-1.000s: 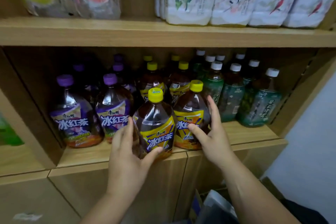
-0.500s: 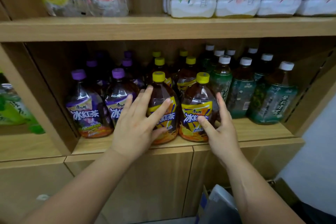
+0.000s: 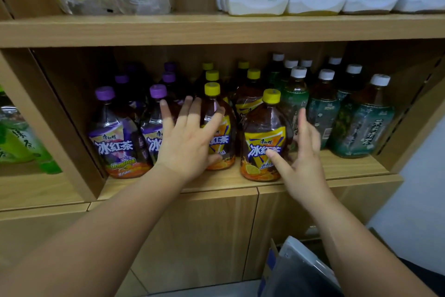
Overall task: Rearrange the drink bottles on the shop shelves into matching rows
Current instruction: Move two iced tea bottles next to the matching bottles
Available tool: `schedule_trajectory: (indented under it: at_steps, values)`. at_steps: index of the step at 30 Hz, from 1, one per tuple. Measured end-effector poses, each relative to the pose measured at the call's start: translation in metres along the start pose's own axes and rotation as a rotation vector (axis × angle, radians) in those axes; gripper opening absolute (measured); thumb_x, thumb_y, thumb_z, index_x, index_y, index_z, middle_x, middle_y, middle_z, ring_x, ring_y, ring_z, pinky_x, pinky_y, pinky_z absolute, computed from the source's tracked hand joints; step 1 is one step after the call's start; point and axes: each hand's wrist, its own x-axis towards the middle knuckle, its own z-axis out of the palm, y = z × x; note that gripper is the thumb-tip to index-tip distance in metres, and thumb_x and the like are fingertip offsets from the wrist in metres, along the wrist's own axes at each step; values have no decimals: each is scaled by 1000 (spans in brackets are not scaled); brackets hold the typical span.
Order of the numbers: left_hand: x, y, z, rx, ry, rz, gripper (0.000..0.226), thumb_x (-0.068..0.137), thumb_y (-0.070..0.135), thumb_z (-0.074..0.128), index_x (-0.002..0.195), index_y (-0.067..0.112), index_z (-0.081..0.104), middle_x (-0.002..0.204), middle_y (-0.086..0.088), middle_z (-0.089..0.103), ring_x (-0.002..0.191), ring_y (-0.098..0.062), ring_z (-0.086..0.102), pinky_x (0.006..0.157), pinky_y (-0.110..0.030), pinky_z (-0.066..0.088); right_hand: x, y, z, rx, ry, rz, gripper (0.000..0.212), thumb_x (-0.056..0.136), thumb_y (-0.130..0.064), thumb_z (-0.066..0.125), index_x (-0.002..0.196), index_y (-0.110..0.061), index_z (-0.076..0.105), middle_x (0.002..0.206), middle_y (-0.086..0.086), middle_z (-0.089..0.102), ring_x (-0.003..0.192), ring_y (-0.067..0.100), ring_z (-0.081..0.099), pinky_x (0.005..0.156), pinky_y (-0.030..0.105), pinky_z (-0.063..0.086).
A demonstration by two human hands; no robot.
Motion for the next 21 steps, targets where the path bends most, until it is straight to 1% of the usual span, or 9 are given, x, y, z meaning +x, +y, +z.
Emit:
schedule_trajectory:
  at_steps: [2,3,5,7,8,11,15,19,21]
  values:
    - [2,-4,1,7,-6,-4,114,62,74,80,151,32,23,152,-25,43,146,-42,38,118,-67,-7,0,0,-5,-142,-22,-105,116,85,-29,81,145,-73,-8,167,-10,3,150,10,24,111,52,48]
    - [1,-6,1,9,-6,4,113,63,74,79,152,32,23,151,-25,44,143,-42,41,119,-65,-8,-1,-1,-7,-239,-44,-149,123,82,-29,84,145,-72,-11,168,-10,-4,151,11,20,113,51,46]
    - [-1,-9,3,3,2,14,114,65,75,77,154,32,21,151,-24,45,138,-43,47,120,-65,-5,-4,-3,-7,-438,-83,-225,132,74,-33,90,145,-71,-16,169,-10,-14,153,20,19,113,46,41]
    - [-2,-9,5,-10,8,19,114,65,74,78,155,31,22,151,-25,45,135,-44,49,120,-66,-1,-6,-1,-3,-568,-101,-280,134,70,-37,92,151,-65,-10,170,-7,-15,154,28,18,111,46,39]
    - [-3,-9,6,-13,13,21,115,65,73,78,155,30,22,151,-25,45,135,-44,49,120,-66,0,-6,1,0,-597,-107,-289,132,69,-36,93,154,-61,-4,170,-6,-14,154,31,19,110,47,41]
    - [-5,-10,8,-28,26,34,113,66,71,79,156,29,25,150,-25,44,134,-45,48,121,-61,-5,1,7,4,-579,-107,-274,127,69,-29,94,157,-53,7,171,-5,-10,152,33,27,108,46,46]
    - [-6,-8,12,-63,43,23,112,63,67,83,154,28,30,149,-26,45,132,-47,49,121,-61,-3,14,7,9,-544,-152,-248,123,73,-27,92,156,-55,6,170,-10,-17,155,30,25,110,44,46]
    - [-6,-7,12,-76,51,21,112,63,66,83,154,28,30,148,-27,45,130,-47,50,120,-63,1,26,1,19,-555,-184,-202,118,76,-27,90,156,-52,8,169,-9,-23,151,31,35,111,45,49]
    - [-6,-7,12,-82,39,18,113,63,66,82,154,28,29,148,-26,45,131,-47,49,120,-64,2,31,-1,22,-577,-193,-162,115,78,-28,89,157,-51,8,168,-10,-27,149,31,38,112,43,47]
